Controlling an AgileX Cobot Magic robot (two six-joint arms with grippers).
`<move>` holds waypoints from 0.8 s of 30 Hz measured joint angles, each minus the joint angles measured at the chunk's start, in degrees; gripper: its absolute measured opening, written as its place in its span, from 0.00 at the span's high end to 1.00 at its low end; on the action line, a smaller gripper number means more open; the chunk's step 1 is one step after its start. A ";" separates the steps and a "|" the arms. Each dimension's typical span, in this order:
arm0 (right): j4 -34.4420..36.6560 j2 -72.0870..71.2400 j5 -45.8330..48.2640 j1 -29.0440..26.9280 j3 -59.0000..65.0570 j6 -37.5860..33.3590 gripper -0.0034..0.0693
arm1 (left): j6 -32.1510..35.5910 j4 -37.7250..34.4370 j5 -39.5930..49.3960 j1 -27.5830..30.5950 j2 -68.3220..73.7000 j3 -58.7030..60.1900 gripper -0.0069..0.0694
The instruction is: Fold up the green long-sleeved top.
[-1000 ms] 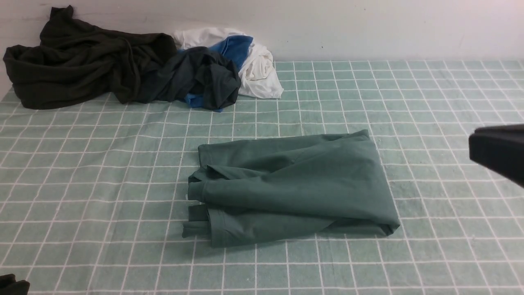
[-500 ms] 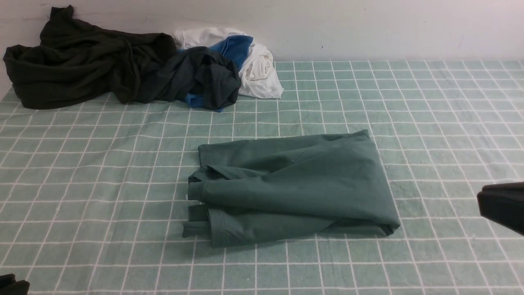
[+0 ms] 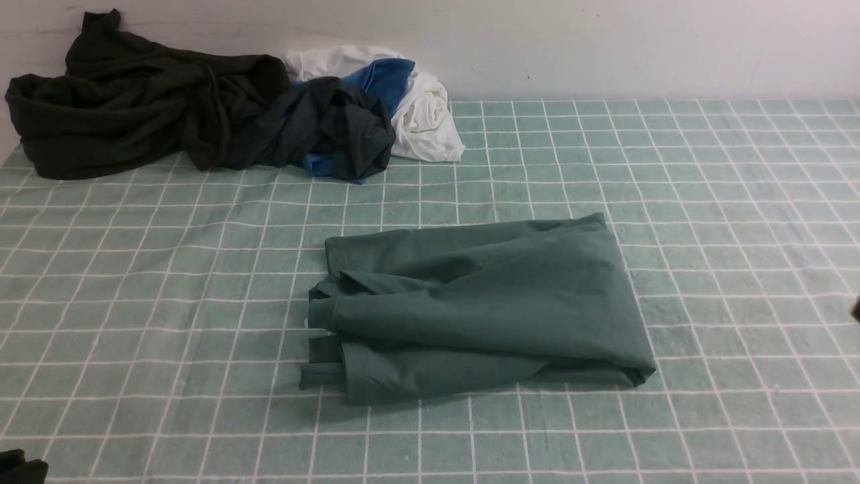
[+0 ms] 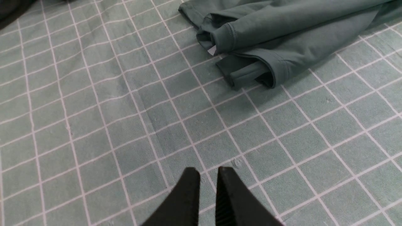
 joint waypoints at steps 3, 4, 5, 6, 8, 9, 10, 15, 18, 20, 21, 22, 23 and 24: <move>-0.31 -6.94 -1.74 -7.92 7.00 3.08 0.97 | 0.00 0.00 0.00 0.00 0.00 0.00 0.81; -0.76 -9.49 -1.79 -10.26 8.87 4.03 0.97 | 0.00 0.00 0.00 0.00 0.00 0.00 0.81; -1.51 -12.82 -1.61 -14.58 11.90 5.23 0.97 | 0.00 0.00 0.00 0.00 0.00 0.00 0.81; -2.05 -14.55 -1.41 -16.52 13.94 5.86 0.97 | 0.00 0.00 0.00 0.00 0.00 0.00 0.81; -2.99 -17.79 -0.21 -20.53 17.08 7.63 0.97 | 0.00 0.00 0.00 0.00 0.00 0.00 0.81; -3.51 -18.34 0.75 -21.77 17.69 8.41 0.97 | 0.00 0.00 0.00 0.00 0.00 0.00 0.81; -3.51 -18.67 2.22 -22.91 17.98 9.32 0.97 | 0.00 0.00 0.00 0.00 0.00 0.00 0.81; -4.33 -18.96 10.06 -23.95 17.98 10.40 0.97 | 0.00 0.08 0.13 0.00 0.00 0.00 0.81; -4.64 -18.96 11.47 -23.15 17.98 9.80 0.97 | 0.00 0.09 0.13 0.00 0.00 0.00 0.81; -4.65 -18.96 11.51 -22.65 17.98 9.65 0.97 | 0.00 0.09 0.13 0.00 0.00 0.00 0.81; -4.70 -18.96 11.51 -22.35 17.98 9.58 0.97 | 0.00 0.09 0.13 0.00 0.00 0.00 0.81; -4.70 -18.96 11.54 -22.06 17.98 9.52 0.97 | 0.00 0.09 0.13 0.00 0.00 0.00 0.81; -4.70 -18.96 11.59 -21.93 17.98 9.47 0.97 | 0.00 0.09 0.13 0.00 0.00 0.00 0.81; -4.63 -18.96 11.64 -21.86 17.98 9.47 0.97 | 0.00 0.09 0.13 0.00 0.00 0.00 0.81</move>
